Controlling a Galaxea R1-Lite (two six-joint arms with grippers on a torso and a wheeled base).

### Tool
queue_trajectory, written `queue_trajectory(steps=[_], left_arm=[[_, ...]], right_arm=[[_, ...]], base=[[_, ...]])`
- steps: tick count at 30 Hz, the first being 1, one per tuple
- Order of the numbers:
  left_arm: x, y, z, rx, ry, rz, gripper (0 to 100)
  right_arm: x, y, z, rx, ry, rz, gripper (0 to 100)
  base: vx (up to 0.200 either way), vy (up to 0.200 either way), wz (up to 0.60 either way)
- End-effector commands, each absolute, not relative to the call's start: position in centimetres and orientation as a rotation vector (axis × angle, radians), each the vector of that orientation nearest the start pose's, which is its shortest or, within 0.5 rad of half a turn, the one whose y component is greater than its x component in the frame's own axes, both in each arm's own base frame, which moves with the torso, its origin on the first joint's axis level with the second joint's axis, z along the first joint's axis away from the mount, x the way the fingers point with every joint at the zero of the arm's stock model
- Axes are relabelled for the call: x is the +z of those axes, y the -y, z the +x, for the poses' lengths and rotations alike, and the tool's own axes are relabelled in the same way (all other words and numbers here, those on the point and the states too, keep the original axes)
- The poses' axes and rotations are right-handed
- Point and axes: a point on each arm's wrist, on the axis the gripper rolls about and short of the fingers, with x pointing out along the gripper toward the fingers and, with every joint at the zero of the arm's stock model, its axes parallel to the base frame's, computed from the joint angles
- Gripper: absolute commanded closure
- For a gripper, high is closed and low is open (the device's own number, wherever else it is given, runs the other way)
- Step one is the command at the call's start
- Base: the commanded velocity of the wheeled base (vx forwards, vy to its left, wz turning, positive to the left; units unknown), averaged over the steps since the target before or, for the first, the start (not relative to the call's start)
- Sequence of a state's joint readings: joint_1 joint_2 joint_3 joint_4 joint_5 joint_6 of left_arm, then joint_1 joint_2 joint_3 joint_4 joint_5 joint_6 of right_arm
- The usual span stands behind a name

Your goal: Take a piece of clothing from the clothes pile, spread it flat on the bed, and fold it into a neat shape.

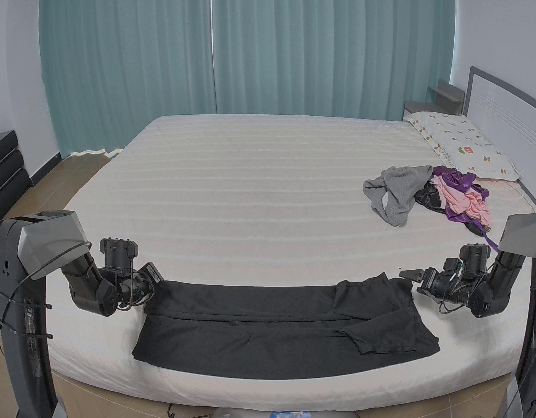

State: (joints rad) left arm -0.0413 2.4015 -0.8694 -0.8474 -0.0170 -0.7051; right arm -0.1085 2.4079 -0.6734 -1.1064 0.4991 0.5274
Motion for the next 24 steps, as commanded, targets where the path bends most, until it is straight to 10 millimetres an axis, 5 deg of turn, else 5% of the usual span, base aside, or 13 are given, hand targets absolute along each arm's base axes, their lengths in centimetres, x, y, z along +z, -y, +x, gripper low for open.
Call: queue_trajectory(steps=[1, 7, 8, 24], left_arm=[[-3.5, 1.6, 38.2, 0.189, -0.677, -0.669, 100], [-3.6, 1.6, 38.2, 0.19, -0.68, -0.668, 100], [-3.6, 1.6, 38.2, 0.19, -0.68, -0.668, 100], [-3.6, 1.6, 38.2, 0.191, -0.683, -0.668, 100]], right_arm=[[-5.2, 2.6, 35.4, 0.199, -0.7, 0.689, 0], [-5.6, 2.1, 36.2, 0.185, -0.692, 0.684, 0], [-5.6, 2.1, 36.2, 0.185, -0.692, 0.684, 100], [-5.2, 2.2, 36.5, 0.106, -0.659, 0.734, 100]], base=[[0.0, 0.0, 0.0], [0.0, 0.0, 0.0], [0.0, 0.0, 0.0], [0.0, 0.0, 0.0]])
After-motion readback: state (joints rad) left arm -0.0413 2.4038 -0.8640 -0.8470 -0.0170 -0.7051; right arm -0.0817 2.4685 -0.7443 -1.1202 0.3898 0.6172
